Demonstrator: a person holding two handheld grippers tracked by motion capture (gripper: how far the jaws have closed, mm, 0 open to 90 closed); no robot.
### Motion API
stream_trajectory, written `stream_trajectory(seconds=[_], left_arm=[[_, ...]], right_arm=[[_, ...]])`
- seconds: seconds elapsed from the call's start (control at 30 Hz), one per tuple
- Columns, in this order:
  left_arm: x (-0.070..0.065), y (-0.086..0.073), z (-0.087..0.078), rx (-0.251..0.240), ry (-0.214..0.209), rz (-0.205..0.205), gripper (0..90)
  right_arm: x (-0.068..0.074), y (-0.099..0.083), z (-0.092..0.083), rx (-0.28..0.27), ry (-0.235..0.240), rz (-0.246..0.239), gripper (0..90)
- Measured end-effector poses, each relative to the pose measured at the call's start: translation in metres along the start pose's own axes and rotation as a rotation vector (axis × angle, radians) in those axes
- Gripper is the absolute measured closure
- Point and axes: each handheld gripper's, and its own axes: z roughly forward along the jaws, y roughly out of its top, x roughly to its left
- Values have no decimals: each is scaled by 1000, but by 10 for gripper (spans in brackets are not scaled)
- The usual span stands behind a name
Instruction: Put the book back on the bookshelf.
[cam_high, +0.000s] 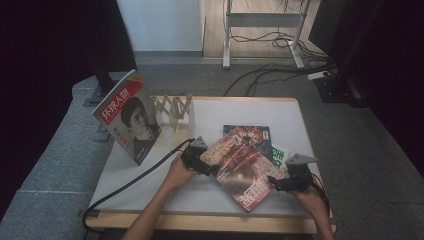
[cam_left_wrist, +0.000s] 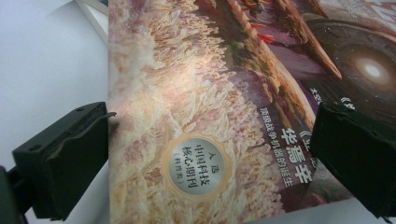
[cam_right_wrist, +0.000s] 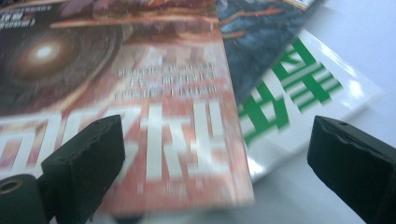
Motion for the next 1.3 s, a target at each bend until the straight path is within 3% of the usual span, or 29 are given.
stream_trajectory(seconds=[0.3,0.6,1.07,1.3], left_arm=[[-1,-1,-1,-1,3,-5,0],[-4,-4,-4,10,4,-15,0],[-15,-12,-12,42,8,-22,0],[-24,-15,-14,58,13,-4,0]], right_arm=[[3,-15,-18,8,-17,-9,40],[1,-18,-16,25,-50,-5,0],[-16,-11,-8,21,-98,25,0],[-27,-7,-4,22,-126,50,1]])
